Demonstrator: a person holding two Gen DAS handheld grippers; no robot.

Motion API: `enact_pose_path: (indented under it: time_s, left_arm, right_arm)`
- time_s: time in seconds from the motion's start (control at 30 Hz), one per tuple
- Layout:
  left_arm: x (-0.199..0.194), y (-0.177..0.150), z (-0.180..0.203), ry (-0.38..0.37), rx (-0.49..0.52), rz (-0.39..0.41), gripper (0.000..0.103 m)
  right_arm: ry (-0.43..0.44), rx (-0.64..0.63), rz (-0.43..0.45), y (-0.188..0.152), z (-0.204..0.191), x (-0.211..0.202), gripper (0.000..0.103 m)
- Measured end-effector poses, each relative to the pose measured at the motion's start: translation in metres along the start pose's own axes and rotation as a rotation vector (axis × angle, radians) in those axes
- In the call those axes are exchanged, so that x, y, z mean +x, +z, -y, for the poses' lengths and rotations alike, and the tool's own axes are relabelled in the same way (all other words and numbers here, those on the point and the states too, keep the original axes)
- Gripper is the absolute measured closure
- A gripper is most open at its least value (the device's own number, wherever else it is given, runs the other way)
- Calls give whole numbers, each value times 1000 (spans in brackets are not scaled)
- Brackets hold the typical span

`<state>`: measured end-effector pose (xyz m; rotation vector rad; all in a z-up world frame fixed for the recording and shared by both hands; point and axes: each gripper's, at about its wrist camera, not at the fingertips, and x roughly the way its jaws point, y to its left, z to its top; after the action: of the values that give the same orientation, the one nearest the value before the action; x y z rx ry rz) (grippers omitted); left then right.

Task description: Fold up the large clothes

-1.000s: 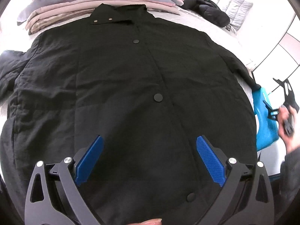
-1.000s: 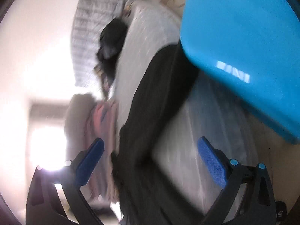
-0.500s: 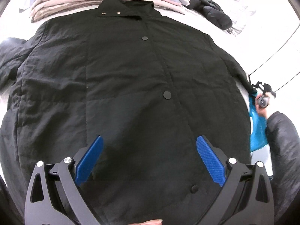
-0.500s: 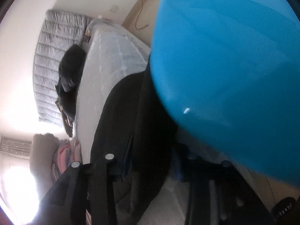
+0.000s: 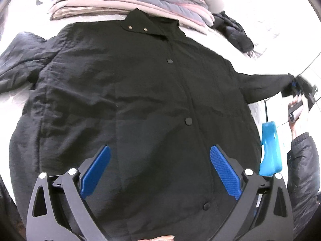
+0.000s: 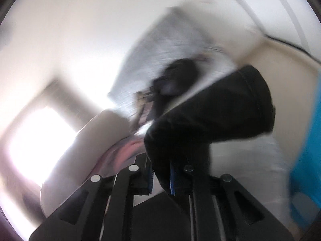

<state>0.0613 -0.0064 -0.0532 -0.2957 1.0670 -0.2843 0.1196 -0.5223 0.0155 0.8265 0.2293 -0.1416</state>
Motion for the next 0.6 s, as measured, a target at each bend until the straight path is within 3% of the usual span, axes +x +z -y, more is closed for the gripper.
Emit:
enact_pose_path:
  time_s: [0.13,0.23,0.27,0.33,0.37,0.47,0.53,0.6]
  left_arm:
    - [-14,4,-12,-1,-27,35,7]
    - [-24,6,-26,6,-55,57,7]
    - [-27,7,-32,10,-70,64,7]
    - [-34,10,-44,9,-105,74,7]
    - [-36,11,-50,7,-121,77,7]
    - [-45,13,-70,-9,-181,84,7]
    - [-49,12,-81,-16,-216,91,7]
    - [-54,11,-90,-14,-240,98,7]
  right_arm:
    - [163,-277,-113,-61,-116,26,90]
    - [260,-510,-274,-154,-183,48,89]
    - [292,-579,-364,-195,-196,58,85]
    - [319,-665,-530,-265,-202,72,62]
    - [331,-694,-673,-309,-196,81,56]
    - [304,-698,-874,-371,-171,94,56]
    - [334,-592,-870,-368,-158,87,53]
    - [371,-518,-823,-352,-154,76,35]
